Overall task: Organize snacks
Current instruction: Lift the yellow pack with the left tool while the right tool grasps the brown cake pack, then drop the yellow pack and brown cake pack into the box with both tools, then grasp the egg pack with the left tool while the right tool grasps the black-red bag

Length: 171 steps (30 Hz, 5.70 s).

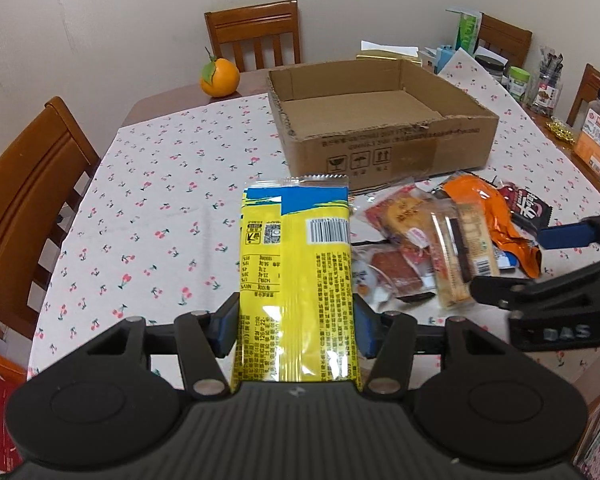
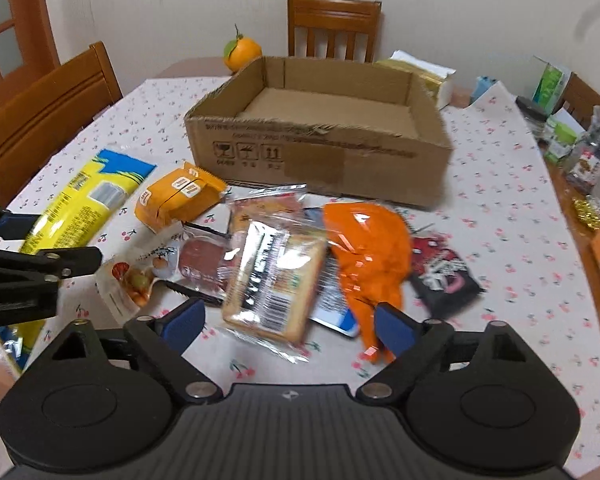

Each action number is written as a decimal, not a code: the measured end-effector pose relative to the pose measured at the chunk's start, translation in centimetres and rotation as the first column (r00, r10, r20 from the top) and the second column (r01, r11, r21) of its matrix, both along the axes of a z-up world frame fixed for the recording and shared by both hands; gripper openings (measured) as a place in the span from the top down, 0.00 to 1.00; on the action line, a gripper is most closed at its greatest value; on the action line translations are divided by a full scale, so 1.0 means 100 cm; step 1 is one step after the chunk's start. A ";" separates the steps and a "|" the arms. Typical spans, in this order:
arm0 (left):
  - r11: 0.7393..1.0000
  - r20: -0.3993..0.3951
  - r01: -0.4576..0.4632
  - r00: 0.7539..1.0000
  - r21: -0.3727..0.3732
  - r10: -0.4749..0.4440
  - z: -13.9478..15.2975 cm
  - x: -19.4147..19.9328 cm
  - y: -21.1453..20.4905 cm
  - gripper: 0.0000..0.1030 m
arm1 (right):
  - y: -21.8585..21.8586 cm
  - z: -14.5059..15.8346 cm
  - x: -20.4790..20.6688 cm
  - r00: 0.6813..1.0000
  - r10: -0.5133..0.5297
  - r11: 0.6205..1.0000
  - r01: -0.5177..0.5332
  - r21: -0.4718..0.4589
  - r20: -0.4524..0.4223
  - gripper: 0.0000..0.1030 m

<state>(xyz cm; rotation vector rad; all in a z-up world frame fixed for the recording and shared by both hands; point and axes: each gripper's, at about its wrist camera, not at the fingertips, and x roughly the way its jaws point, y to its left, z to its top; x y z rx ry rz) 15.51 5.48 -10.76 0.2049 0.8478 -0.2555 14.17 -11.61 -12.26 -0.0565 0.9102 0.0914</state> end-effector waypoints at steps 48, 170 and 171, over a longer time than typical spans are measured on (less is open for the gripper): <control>0.997 -0.033 0.064 0.997 -0.046 -0.065 0.070 0.048 -0.019 0.47 | -0.025 0.060 0.058 0.979 0.178 0.983 -0.182 -0.029 -0.100 0.42; 0.973 -0.210 0.233 0.951 -0.006 -0.229 -0.057 0.045 -0.038 0.07 | -0.143 -0.048 0.059 0.979 0.144 0.987 -0.153 -0.051 -0.143 0.00; 0.972 -0.212 0.235 0.950 -0.004 -0.231 -0.056 0.046 -0.039 0.07 | -0.142 -0.048 0.064 0.976 0.165 0.983 -0.174 -0.054 -0.145 0.00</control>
